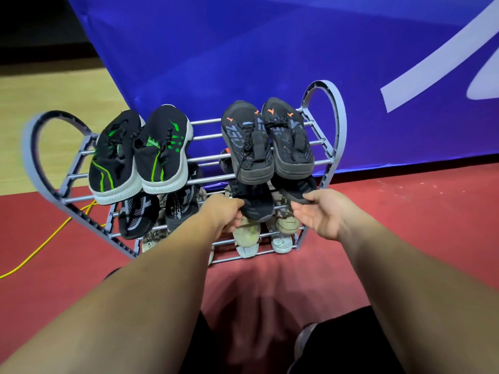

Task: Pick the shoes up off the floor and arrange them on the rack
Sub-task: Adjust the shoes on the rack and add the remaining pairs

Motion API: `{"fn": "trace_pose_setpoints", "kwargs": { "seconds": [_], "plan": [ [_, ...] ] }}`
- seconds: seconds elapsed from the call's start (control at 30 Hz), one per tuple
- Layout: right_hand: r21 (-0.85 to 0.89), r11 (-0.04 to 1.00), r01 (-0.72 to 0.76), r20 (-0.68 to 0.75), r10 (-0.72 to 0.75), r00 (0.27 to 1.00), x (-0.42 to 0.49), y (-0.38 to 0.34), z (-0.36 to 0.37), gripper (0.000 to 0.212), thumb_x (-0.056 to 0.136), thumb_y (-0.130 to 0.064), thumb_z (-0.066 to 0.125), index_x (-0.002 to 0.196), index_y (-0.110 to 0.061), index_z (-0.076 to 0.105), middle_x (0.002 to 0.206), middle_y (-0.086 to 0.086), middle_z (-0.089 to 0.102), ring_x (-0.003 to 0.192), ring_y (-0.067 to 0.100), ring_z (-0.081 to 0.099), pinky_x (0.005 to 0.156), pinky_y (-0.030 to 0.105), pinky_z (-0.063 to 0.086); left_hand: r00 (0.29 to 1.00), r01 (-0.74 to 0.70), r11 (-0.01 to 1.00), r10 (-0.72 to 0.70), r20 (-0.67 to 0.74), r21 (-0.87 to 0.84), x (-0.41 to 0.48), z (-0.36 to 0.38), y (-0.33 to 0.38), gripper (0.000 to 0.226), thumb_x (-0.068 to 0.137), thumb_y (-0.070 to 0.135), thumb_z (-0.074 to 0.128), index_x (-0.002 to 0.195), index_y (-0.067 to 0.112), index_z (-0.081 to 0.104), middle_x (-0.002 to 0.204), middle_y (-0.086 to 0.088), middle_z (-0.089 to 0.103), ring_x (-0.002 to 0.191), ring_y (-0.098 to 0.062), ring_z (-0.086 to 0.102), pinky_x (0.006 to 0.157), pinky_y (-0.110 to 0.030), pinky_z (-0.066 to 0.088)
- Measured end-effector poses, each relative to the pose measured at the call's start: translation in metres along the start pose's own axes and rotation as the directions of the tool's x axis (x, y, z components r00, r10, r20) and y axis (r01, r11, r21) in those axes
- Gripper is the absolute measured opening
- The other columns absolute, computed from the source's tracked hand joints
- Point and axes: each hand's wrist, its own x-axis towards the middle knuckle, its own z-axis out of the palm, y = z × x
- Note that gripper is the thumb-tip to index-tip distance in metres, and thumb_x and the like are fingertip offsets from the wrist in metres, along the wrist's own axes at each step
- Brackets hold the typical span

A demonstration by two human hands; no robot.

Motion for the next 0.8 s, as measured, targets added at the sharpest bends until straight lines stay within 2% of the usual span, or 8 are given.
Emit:
{"fn": "trace_pose_setpoints", "kwargs": {
  "seconds": [0.13, 0.27, 0.33, 0.43, 0.57, 0.7, 0.8],
  "plan": [
    [-0.087, 0.996, -0.031, 0.051, 0.036, 0.998, -0.026, 0.002, -0.02, 0.028, 0.101, -0.007, 0.048, 0.126, -0.001, 0.06, 0.089, 0.017, 0.077, 0.068, 0.02, 0.078, 0.052, 0.027, 0.06, 0.999, -0.016, 0.996, 0.013, -0.035, -0.088, -0.013, -0.021, -0.003, 0.017, 0.105, 0.025, 0.053, 0.094, 0.014, 0.059, 0.081, -0.007, 0.062, 0.056, -0.015, 0.059, 0.045, -0.024, 0.045],
    [-0.117, 0.993, -0.033, 0.104, 0.045, 0.994, -0.053, 0.0, -0.042, 0.018, 0.101, -0.004, 0.047, 0.11, -0.002, 0.062, 0.079, 0.015, 0.077, 0.061, 0.017, 0.076, 0.051, 0.025, 0.06, 0.999, 0.014, 0.994, -0.018, -0.034, -0.108, -0.025, -0.042, -0.01, 0.016, 0.104, 0.03, 0.053, 0.106, 0.015, 0.059, 0.089, -0.008, 0.064, 0.067, -0.019, 0.063, 0.052, -0.027, 0.051],
    [-0.135, 0.991, -0.016, 0.124, 0.033, 0.992, -0.064, -0.001, -0.054, 0.017, 0.1, -0.003, 0.047, 0.105, -0.003, 0.063, 0.08, 0.017, 0.077, 0.06, 0.017, 0.075, 0.053, 0.025, 0.061, 0.999, 0.031, 0.995, -0.033, -0.02, -0.094, -0.031, -0.051, -0.013, 0.021, 0.104, 0.034, 0.054, 0.113, 0.017, 0.06, 0.094, -0.007, 0.066, 0.073, -0.022, 0.066, 0.054, -0.028, 0.053],
    [-0.181, 0.983, 0.0, 0.176, 0.033, 0.984, -0.076, -0.003, -0.071, 0.017, 0.098, -0.002, 0.051, 0.109, -0.006, 0.063, 0.084, 0.021, 0.075, 0.059, 0.018, 0.072, 0.054, 0.027, 0.06, 0.999, 0.045, 0.998, -0.044, 0.012, -0.054, -0.04, -0.063, -0.016, 0.031, 0.103, 0.039, 0.054, 0.119, 0.014, 0.06, 0.101, -0.008, 0.066, 0.08, -0.024, 0.067, 0.057, -0.03, 0.054],
    [-0.3, 0.954, -0.02, 0.247, 0.098, 0.964, -0.09, -0.001, -0.08, 0.025, 0.085, -0.002, 0.061, 0.108, -0.007, 0.067, 0.086, 0.023, 0.073, 0.056, 0.017, 0.068, 0.053, 0.026, 0.058, 0.999, 0.04, 0.998, -0.038, 0.039, -0.039, -0.048, -0.071, -0.017, 0.046, 0.101, 0.047, 0.056, 0.129, 0.011, 0.059, 0.111, -0.007, 0.067, 0.083, -0.024, 0.069, 0.058, -0.03, 0.057],
    [-0.4, 0.915, -0.055, 0.299, 0.187, 0.936, -0.095, 0.002, -0.076, 0.022, 0.087, 0.002, 0.06, 0.107, -0.005, 0.066, 0.086, 0.028, 0.071, 0.051, 0.018, 0.066, 0.049, 0.027, 0.056, 0.999, 0.03, 0.997, -0.027, 0.045, -0.072, -0.054, -0.074, -0.016, 0.057, 0.095, 0.058, 0.059, 0.136, 0.019, 0.055, 0.124, -0.006, 0.064, 0.095, -0.026, 0.073, 0.062, -0.033, 0.06],
    [-0.469, 0.881, -0.065, 0.314, 0.236, 0.92, -0.092, 0.005, -0.071, 0.025, 0.084, 0.002, 0.064, 0.108, -0.006, 0.065, 0.085, 0.03, 0.069, 0.049, 0.019, 0.064, 0.048, 0.027, 0.054, 0.998, 0.034, 0.999, -0.031, 0.06, -0.043, -0.056, -0.074, -0.017, 0.049, 0.093, 0.058, 0.061, 0.127, 0.023, 0.061, 0.122, -0.001, 0.065, 0.078, -0.019, 0.071, 0.063, -0.03, 0.056]
  ]
}}
